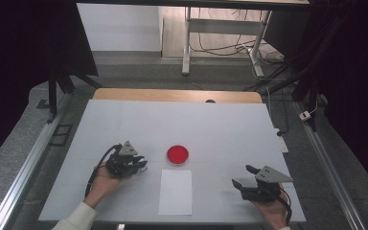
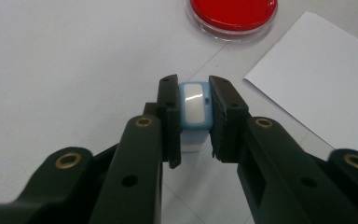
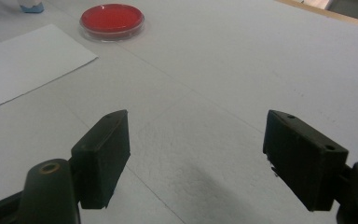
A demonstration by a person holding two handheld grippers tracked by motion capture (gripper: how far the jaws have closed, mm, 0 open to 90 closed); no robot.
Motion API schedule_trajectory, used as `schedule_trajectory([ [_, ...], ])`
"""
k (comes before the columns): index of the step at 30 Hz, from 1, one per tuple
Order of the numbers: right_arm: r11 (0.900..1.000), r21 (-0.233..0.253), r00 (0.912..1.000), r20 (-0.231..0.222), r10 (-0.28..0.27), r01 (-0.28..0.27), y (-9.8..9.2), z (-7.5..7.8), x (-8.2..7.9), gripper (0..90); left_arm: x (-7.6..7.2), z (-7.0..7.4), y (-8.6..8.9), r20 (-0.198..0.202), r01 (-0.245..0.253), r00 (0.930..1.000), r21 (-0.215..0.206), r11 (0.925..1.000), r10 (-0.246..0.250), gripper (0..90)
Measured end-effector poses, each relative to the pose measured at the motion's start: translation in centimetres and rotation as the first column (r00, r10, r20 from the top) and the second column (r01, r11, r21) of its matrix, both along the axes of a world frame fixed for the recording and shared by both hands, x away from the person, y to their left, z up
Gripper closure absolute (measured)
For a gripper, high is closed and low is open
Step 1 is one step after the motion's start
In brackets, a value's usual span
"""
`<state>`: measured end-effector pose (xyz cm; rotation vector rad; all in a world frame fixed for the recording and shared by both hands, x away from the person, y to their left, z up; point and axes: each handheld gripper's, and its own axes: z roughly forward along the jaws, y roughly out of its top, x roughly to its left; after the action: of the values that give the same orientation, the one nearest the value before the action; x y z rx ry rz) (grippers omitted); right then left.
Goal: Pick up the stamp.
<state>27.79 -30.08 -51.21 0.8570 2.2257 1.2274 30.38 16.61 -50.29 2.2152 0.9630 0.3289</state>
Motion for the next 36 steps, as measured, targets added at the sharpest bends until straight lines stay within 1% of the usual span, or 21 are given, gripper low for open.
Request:
schedule_trajectory([
  [4, 1.0, 0.001, 1.0, 0.0, 0.001, -0.001, 0.0, 0.0, 0.0, 22.4, -0.1, 0.2, 0.2, 0.003, -0.001, 1.0, -0.019, 0.9998, 0.001, 75.3],
  [9, 1.0, 0.007, 1.0, 0.0, -0.003, 0.003, 0.0, 0.0, 0.0, 22.6, -0.2, 0.6, 0.4, 0.008, 0.002, 1.0, -0.033, 0.9995, -0.002, 75.3],
  [14, 1.0, 0.001, 1.0, -0.002, -0.005, 0.005, -0.1, 0.0, 0.0, 22.6, -0.3, 1.1, 0.7, 0.017, 0.001, 0.9999, -0.065, 0.9979, 0.0, 75.2],
  [15, 1.0, 0.007, 1.0, 0.0, -0.004, 0.004, 0.0, 0.0, 0.0, 22.6, -0.4, 1.2, 0.7, 0.021, 0.0, 0.9998, -0.072, 0.9974, 0.001, 75.3],
  [18, 1.0, 0.001, 1.0, -0.001, -0.004, 0.004, 0.0, 0.0, 0.0, 22.6, -0.6, 1.6, 0.9, 0.041, -0.005, 0.9991, -0.082, 0.9966, 0.009, 75.3],
  [20, 1.0, 0.0, 1.0, -0.001, -0.005, 0.005, 0.0, 0.0, 0.0, 22.6, -0.6, 1.8, 1.0, 0.046, -0.008, 0.9989, -0.095, 0.9955, 0.012, 75.2],
  [23, 1.0, -0.001, 1.0, -0.001, -0.006, 0.006, 0.0, 0.0, 0.0, 22.6, -0.8, 2.3, 1.2, 0.055, -0.008, 0.9984, -0.119, 0.9929, 0.015, 75.2],
  [27, 1.0, 0.001, 1.0, 0.0, -0.003, 0.003, 0.0, 0.0, 0.0, 22.6, -1.1, 2.8, 1.4, 0.073, -0.011, 0.9971, -0.139, 0.9903, 0.021, 75.2],
  [28, 1.0, -0.006, 1.0, -0.001, -0.004, 0.004, 0.0, 0.0, 0.0, 22.6, -1.1, 3.0, 1.5, 0.075, -0.013, 0.9969, -0.148, 0.9888, 0.024, 75.2],
  [32, 1.0, -0.008, 1.0, 0.001, -0.003, 0.003, 0.0, 0.0, 0.0, 22.6, -1.3, 3.5, 1.8, 0.082, -0.013, 0.9962, -0.184, 0.9829, 0.029, 75.3],
  [36, 1.0, -0.01, 1.0, -0.001, -0.003, 0.003, 0.1, -0.1, 0.0, 22.6, -1.5, 4.0, 1.9, 0.096, -0.01, 0.9949, -0.207, 0.9784, 0.031, 75.2],
])
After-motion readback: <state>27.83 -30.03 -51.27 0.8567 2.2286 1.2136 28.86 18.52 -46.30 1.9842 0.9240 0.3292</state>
